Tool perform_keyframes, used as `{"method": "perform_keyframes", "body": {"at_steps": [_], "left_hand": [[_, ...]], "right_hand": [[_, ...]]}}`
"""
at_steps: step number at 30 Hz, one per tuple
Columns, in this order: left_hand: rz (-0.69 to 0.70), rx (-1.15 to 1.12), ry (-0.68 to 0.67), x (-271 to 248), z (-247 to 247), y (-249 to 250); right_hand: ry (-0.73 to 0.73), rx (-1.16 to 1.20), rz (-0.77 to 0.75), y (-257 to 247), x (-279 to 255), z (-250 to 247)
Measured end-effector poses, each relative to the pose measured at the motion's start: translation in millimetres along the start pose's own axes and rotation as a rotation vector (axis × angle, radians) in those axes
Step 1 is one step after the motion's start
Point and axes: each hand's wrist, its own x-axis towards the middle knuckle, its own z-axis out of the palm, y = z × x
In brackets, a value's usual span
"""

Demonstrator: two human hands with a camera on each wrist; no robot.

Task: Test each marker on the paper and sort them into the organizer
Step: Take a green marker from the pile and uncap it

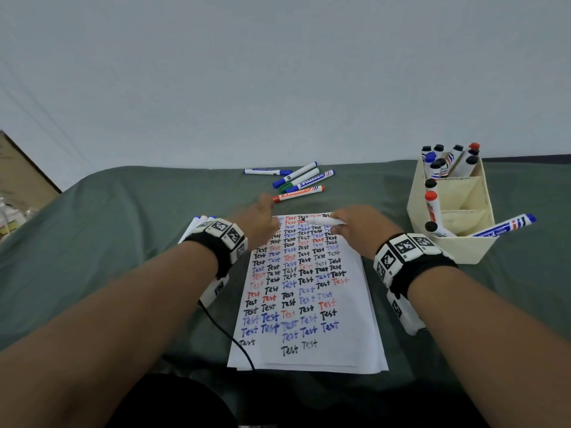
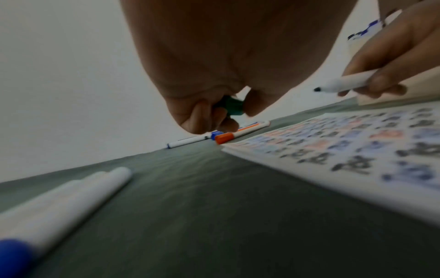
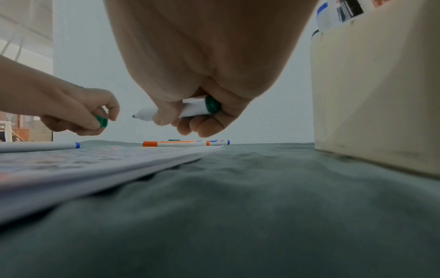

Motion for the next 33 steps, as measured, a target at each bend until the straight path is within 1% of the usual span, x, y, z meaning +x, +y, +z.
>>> {"method": "perform_keyframes", "body": {"at_steps": [2,4,6,8,10,12,16,18,19,21,23,24,25,27,29,31,33], "left_hand": [[-0.082,0.044,0.028,2,-3,-20],[-0.129,0.13,0.021,4,-11,-38],[-0.135,0.236,-0.059,7,-20,-52],[-0.112,0.301,-0.13,10,-26,-60],[-0.074,0.348,-0.151,12,-28,-60],[-0.064,0.345,-0.127,13,-28,-57],[-0.113,0.233,-0.069,11,-24,-54],[-0.109,0.199,-0.021,8,-23,-53],[-0.091,0.208,0.013,6,-23,-50],[-0.011,0.307,0.074,2,-23,-39],[0.1,0.386,0.077,-5,-17,-25],[0.137,0.389,0.035,-11,-12,-17],[0.147,0.376,-0.037,-19,-7,-10],[0.115,0.365,-0.218,-34,5,3],[0.092,0.382,-0.364,-46,15,12],[0.075,0.374,-0.475,-51,22,17],[0.061,0.36,-0.54,-55,26,19]], "right_hand": [[0.028,-0.006,-0.006,2,-1,2],[0.028,0.005,0.001,3,-1,3],[0.03,0.015,-0.001,4,1,4],[0.038,0.017,-0.007,4,1,4],[0.039,0.004,-0.008,6,2,6],[0.04,-0.001,-0.008,7,3,7],[0.047,0.013,0.004,9,5,8],[0.06,0.028,0.019,10,5,9],[0.076,0.037,0.024,11,5,10],[0.114,0.064,0.021,12,4,11],[0.145,0.112,0.002,14,2,12],[0.155,0.129,-0.008,14,2,13],[0.163,0.132,-0.018,15,1,13],[0.19,0.124,-0.036,16,3,14],[0.203,0.122,-0.037,17,5,14],[0.195,0.11,-0.021,17,6,15],[0.181,0.086,-0.013,17,6,15]]}}
